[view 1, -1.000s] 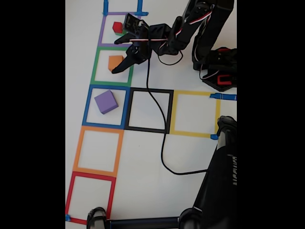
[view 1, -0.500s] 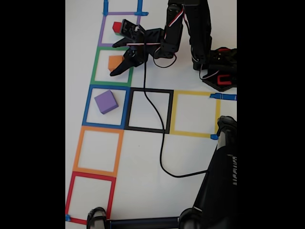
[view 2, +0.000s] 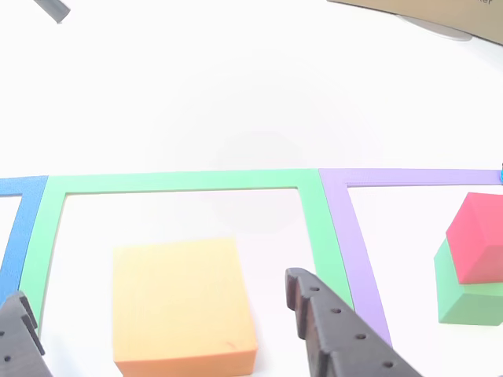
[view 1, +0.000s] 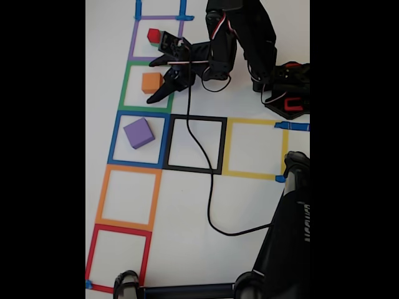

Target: Tower of hanoi

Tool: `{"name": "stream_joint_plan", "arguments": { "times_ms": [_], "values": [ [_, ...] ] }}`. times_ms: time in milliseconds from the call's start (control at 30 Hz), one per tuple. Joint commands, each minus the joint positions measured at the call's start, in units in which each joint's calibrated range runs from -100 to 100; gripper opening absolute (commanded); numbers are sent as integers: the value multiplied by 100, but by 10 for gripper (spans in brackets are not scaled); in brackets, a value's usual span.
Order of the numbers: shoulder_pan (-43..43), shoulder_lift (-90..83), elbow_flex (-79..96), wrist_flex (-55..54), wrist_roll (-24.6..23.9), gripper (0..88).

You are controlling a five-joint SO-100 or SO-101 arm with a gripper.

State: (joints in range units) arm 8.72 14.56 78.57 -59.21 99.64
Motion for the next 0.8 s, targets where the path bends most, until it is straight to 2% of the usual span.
{"name": "stream_joint_plan", "arguments": {
  "times_ms": [0,767],
  "values": [
    [-9,17,-103,-152,36,373],
    [-316,356,-294,-241,36,347]
  ]
}}
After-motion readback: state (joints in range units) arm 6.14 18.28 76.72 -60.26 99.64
